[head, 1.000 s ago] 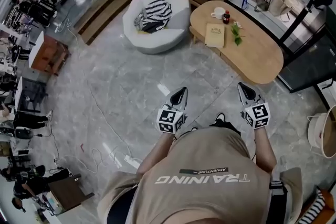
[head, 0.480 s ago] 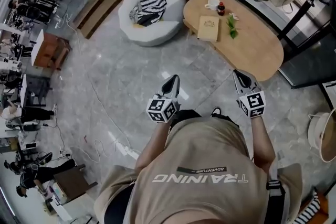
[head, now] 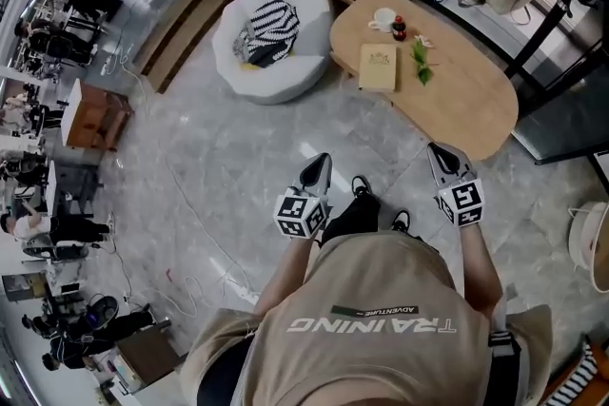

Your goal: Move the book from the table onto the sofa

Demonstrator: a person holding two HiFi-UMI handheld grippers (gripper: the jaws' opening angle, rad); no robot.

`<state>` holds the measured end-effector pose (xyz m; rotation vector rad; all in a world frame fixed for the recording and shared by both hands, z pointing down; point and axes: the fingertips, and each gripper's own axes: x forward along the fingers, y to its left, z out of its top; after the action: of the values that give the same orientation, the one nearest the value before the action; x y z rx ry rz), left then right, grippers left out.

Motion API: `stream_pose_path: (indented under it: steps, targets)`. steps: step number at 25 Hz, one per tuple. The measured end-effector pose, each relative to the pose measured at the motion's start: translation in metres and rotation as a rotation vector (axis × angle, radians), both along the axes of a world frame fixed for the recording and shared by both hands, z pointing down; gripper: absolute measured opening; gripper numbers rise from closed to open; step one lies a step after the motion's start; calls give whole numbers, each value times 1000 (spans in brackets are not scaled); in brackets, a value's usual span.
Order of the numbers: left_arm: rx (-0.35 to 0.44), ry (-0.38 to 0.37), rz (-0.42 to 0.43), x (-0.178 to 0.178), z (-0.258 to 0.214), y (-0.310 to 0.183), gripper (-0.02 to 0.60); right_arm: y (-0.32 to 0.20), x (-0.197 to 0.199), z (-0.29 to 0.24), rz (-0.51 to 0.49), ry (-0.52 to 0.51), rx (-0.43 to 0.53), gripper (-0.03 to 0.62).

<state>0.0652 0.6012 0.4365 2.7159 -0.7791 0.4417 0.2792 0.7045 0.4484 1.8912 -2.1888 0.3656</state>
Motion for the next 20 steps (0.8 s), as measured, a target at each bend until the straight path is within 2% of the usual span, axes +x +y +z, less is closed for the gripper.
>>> stream_pose_path:
  steps: [3,7,10,12,15,20]
  targets:
    - [15,-2,37,14,4,-23,-11,-22,8,-8,43,18,15,5]
    - [92,-19,113,38,-7,-65,-11,-59,10,-23,94,22,72,5]
    - [111,0,140,48,-16,-96,-11,-88,8,-36,112,12,105,5]
    - [90,25,141,47,-21,-119,-11,-112,5,-44,116,24,109,5]
    - [39,64,153,42,-21,-146,-11,-145,-3,-50,117,96,80,5]
    - [31,60,187,41,-6,-183,-11,-181,-18,-45,122,103,69,5]
